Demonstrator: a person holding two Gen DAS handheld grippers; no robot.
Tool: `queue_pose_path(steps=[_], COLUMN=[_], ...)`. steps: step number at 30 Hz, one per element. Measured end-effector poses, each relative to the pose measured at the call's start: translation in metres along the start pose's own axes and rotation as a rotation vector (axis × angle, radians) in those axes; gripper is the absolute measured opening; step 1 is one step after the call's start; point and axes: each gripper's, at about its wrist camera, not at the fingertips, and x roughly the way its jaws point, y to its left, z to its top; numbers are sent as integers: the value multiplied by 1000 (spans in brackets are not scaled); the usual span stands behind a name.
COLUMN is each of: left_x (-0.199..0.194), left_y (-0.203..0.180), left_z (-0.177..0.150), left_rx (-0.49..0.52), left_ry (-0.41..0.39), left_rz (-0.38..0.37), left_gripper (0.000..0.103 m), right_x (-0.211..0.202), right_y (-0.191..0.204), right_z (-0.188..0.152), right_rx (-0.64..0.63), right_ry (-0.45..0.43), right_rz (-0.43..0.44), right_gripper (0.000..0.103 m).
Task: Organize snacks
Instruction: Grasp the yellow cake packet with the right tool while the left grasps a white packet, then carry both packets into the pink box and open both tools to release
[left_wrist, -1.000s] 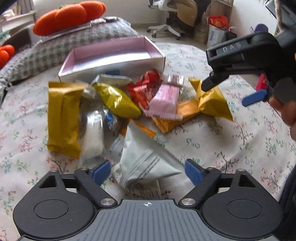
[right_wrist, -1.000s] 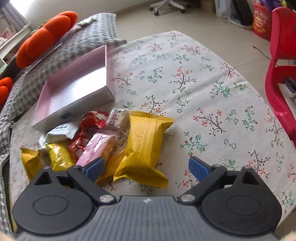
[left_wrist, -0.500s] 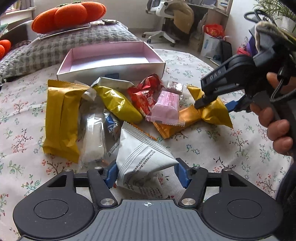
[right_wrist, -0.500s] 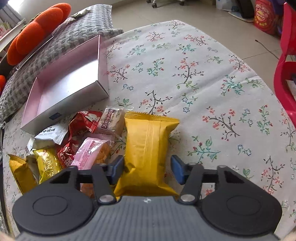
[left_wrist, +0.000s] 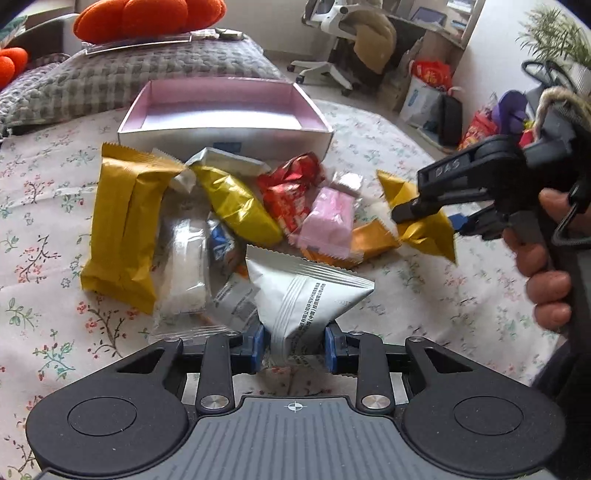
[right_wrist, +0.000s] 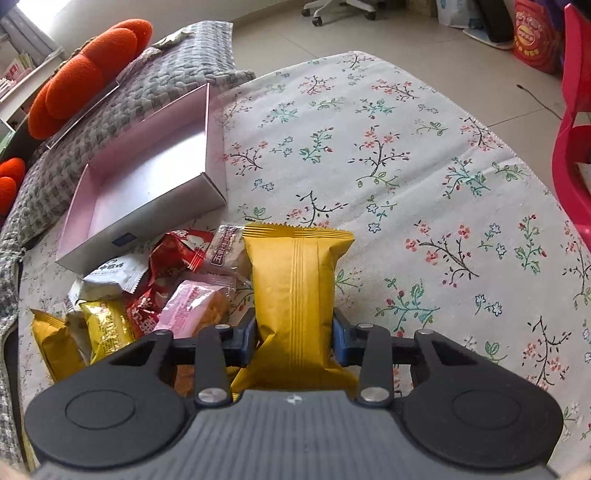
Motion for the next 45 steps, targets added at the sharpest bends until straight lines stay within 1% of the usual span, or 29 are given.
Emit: queue_pose_path(steps=[4,7,10,14,17,20,24,26,29,31,35,39,41,45], left_x=[-13,-23,-31,-37,-35,-31,-20,-11,6,17,38,63,78,98], left_y=[-4,0,5,5,8,15,31,43,67,84,110,130,136,143], left_z=[7,13,22,45,65,88,118,135,156,168,185,192,192,188], left_rx=[15,6,-12,6,10,7,2,-15,-67,-107,-146,-178,-190,-208], left_ry=[-22,-35,-63,-132,-167,-203,-242,-244,-236,-235,-236,-209,-185,-145], left_rz=[-15,-25,-9,25,34,64,114,125,112,100,87,58,60,54], left_gripper=[28,28,28,28,28,28,28,28,28,28,28,29,29,29], right_x=[-3,-6,-10,-13,-16,-20,-13,-6,6,19,41,60,72,82], right_y=[-3,-5,-3,8,21,39,61,70,78,84,97,106,109,111], right_z=[0,2,4,10,21,33,52,63,78,88,101,105,107,109], right_rx=[2,10,4,-10,-32,-74,-149,-179,-203,-203,-220,-215,-207,-231], right_ry=[-5,-13,-28,-42,-61,-96,-127,-141,-153,-140,-123,-108,-90,-104], right_rz=[5,6,3,24,43,72,95,126,159,179,211,235,247,229], right_gripper=[36,36,36,36,36,36,36,36,36,36,36,36,36,36])
